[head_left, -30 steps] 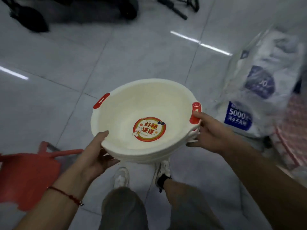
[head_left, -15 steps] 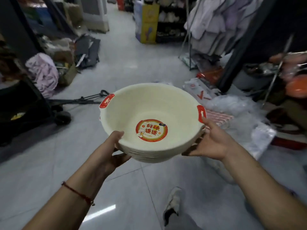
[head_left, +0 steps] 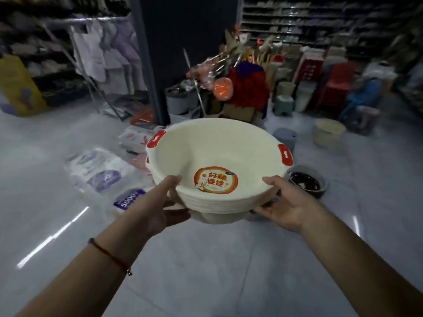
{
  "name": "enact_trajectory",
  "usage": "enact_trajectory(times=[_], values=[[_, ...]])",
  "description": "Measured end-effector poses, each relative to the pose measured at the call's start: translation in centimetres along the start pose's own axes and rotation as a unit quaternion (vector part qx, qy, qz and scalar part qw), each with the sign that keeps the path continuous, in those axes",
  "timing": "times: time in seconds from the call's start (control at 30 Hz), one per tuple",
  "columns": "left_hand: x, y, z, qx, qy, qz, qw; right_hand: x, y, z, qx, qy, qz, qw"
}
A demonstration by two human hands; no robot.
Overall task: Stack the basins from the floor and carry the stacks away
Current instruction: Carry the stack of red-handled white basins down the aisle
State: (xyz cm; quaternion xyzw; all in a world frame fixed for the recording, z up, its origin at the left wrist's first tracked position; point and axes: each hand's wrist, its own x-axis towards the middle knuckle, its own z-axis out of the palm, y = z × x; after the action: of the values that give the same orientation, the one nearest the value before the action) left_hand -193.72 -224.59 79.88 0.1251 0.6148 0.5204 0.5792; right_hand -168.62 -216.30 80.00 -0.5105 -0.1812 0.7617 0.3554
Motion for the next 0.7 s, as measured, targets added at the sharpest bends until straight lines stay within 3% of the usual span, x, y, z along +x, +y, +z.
enact_trajectory(times=[0.33, 0.53, 0.7], values=[[-0.4, -7.8, 26.5, 0.004, -0.218, -0.077, 0.973, -11.4, -9.6, -25.8, 0.091, 0.121, -0.155, 0.976], [-1.7, -10.4, 38.5, 0.056, -0.285, -0.143, 0.946, -14.4, -11.8, -34.9, 0.1, 0.246, -0.226, 0.937], [-1.0, -12.8, 46.3, 0.101, -0.312, -0.172, 0.929, -15.3, -13.4, -40.6, 0.18, 0.255, -0.253, 0.916]])
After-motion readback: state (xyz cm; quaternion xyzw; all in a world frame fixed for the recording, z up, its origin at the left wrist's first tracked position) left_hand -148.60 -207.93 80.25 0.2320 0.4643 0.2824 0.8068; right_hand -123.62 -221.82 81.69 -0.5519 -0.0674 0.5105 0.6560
